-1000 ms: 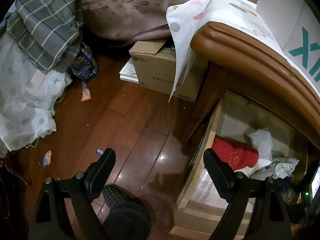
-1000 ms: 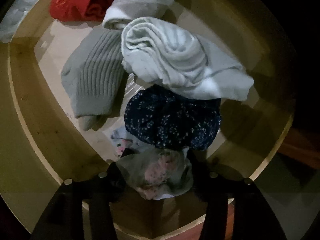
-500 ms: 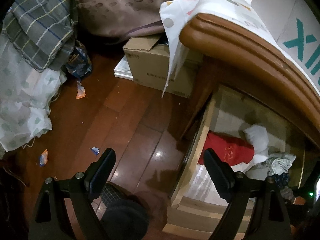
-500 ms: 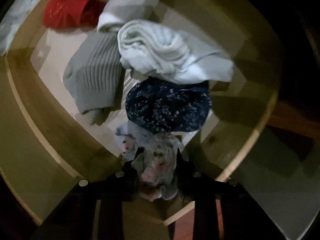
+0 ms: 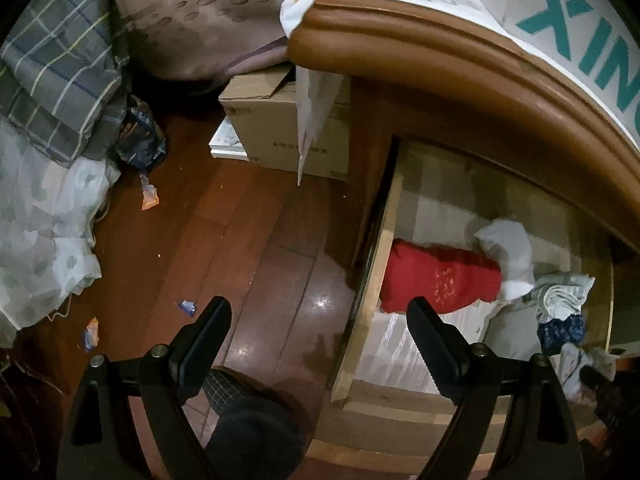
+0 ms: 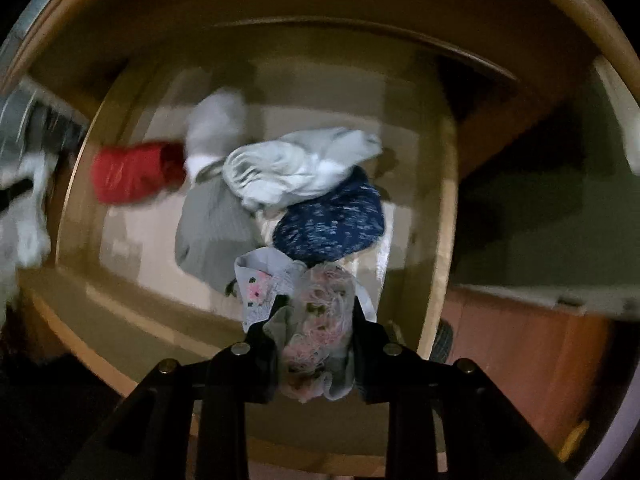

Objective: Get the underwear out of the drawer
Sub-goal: 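Grasp the pink floral underwear with the right tool, then grasp the red item in the drawer with the left tool while the right tool holds the pink underwear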

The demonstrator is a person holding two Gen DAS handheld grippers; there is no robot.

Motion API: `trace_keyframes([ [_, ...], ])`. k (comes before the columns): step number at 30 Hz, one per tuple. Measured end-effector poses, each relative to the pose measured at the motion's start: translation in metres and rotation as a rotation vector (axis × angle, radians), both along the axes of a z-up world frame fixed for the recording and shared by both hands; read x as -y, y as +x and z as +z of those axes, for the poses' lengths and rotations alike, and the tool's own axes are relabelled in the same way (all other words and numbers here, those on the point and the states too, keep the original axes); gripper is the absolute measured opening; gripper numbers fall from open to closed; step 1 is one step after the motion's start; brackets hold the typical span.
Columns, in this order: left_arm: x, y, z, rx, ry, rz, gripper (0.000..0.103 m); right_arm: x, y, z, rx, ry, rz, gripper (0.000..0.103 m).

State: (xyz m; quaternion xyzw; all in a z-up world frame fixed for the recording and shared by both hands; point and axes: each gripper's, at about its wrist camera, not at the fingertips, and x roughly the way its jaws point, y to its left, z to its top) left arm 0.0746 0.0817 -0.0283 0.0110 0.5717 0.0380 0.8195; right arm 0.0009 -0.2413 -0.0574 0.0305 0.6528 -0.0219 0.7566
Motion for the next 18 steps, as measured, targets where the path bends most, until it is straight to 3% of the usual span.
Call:
trace_keyframes([
  [5,0.006,-0.001,-0.004,-0.002,0.019,-0.027,0.087,0.001,0.000,-0.015,0.074,-0.039,-0.081,0.028],
  [9,0.014,-0.003,-0.008,0.000,0.026,-0.066,0.087,0.004,0.002,-0.008,0.144,-0.071,-0.087,0.028],
  [13,0.035,-0.011,-0.013,0.013,0.077,-0.193,0.088,0.010,0.002,-0.005,0.162,-0.038,-0.090,0.028],
  [18,0.062,-0.022,-0.022,0.047,0.195,-0.352,0.088,0.023,0.002,-0.007,0.167,0.023,-0.130,0.028],
])
